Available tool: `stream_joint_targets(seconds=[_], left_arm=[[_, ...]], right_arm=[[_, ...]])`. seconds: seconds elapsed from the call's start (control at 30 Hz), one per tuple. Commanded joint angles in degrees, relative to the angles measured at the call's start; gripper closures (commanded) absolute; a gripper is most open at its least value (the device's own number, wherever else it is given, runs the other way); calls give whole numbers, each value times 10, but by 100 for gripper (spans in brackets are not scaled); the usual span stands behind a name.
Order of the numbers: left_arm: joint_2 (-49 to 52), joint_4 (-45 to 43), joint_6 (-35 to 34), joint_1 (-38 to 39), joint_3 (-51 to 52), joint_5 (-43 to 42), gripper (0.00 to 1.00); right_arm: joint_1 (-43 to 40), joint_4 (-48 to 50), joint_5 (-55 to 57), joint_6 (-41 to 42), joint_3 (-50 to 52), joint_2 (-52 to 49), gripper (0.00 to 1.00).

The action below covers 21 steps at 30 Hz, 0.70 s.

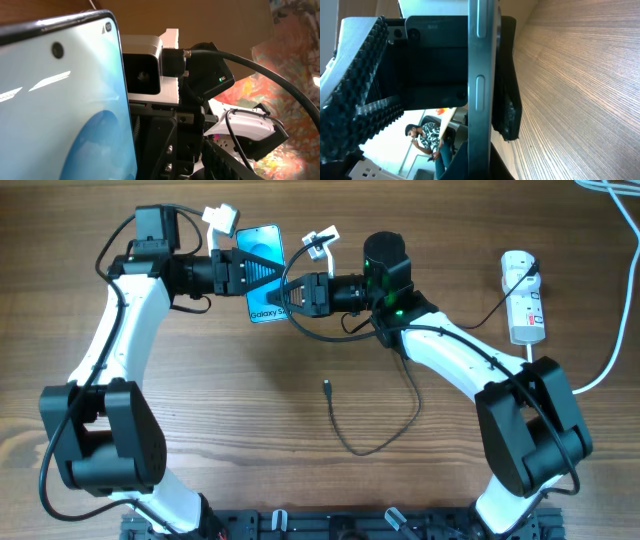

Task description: Plug charger to phone and switch on socket

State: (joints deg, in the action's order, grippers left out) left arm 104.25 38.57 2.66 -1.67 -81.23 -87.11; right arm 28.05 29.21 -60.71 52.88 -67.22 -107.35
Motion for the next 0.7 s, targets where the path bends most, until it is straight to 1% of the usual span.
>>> stream_joint_targets(seconds=[0.0,0.3,0.37,0.47,0.53,0.57,0.6,0.67], left_arm=[[-21,0,-1,-22,-5,-33,37],[-21,0,-1,-18,-5,-32,38],[-21,0,-1,-7,-5,-32,46],[-21,-1,-1,-5,-5,-32,53],[-21,-3,-1,-5,-5,-32,62],[-21,-3,-1,-5,-5,-32,68],[-21,-3,-1,-5,-5,-32,71],[-21,-5,-1,-5,-5,-32,72]], right_arm=[[-7,-1,33,13,-4,-2,96],[-6,-1,42,13,-4,-2,96],[-6,-3,42,19,-4,-2,96],[-7,-3,42,29,-4,-2,96],[-7,-10,41,31,-4,-2,96],[-6,-17,41,31,-4,-2,96],[-7,-27,41,30,-4,-2,96],[-6,-34,36,26,-4,-2,96]])
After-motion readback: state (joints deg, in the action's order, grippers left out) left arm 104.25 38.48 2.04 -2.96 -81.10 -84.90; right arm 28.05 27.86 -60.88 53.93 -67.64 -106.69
